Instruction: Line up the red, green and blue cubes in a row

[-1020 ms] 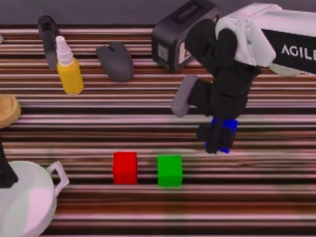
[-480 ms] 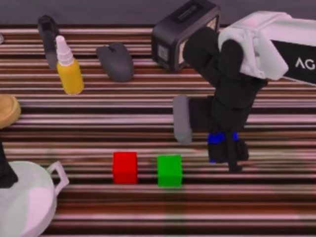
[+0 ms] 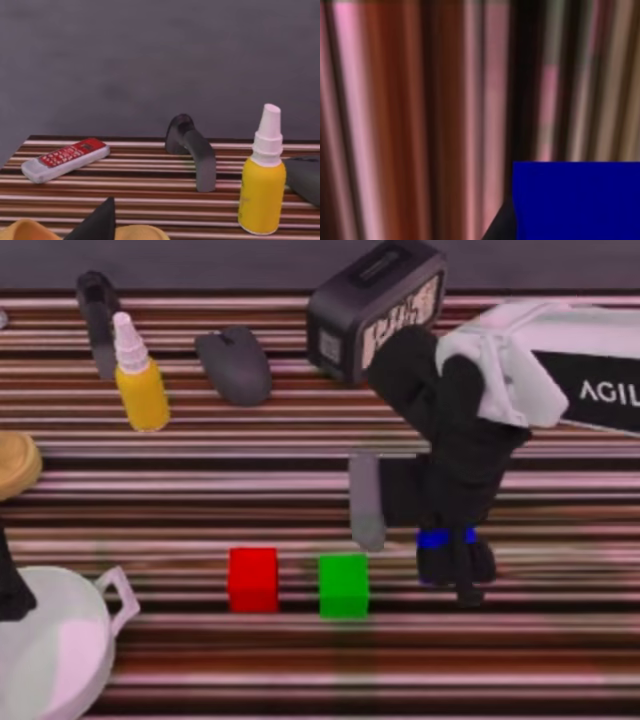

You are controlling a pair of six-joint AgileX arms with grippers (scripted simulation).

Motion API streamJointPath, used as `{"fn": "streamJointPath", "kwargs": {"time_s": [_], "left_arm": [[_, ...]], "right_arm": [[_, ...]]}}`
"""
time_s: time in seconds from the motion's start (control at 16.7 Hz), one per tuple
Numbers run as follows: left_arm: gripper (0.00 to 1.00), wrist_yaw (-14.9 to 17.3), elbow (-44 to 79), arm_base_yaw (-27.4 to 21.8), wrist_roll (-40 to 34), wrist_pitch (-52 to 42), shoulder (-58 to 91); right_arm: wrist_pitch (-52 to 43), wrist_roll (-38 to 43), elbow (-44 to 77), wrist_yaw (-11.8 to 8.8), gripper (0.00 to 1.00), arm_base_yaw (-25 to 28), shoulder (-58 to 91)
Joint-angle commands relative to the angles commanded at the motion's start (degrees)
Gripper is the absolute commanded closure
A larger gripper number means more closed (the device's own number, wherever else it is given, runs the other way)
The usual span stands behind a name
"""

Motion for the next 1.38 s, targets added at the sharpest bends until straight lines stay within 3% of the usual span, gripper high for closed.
{"fn": "streamJointPath", "kwargs": {"time_s": [0.24, 0.54, 1.32, 1.38], "left_arm": [[0.00, 0.0, 0.0, 0.0, 0.0, 0.0, 0.0], [0.00, 0.0, 0.0, 0.0, 0.0, 0.0, 0.0], [0.00, 0.0, 0.0, 0.0, 0.0, 0.0, 0.0], [0.00, 0.0, 0.0, 0.0, 0.0, 0.0, 0.0]], "right_arm": [[7.7, 0.0, -4.7, 0.0, 1.00, 0.1, 2.5], [8.7, 0.0, -5.4, 0.0, 1.00, 0.1, 2.9], [8.7, 0.0, -5.4, 0.0, 0.02, 0.1, 2.9], [8.7, 0.0, -5.4, 0.0, 0.00, 0.1, 2.9]]}}
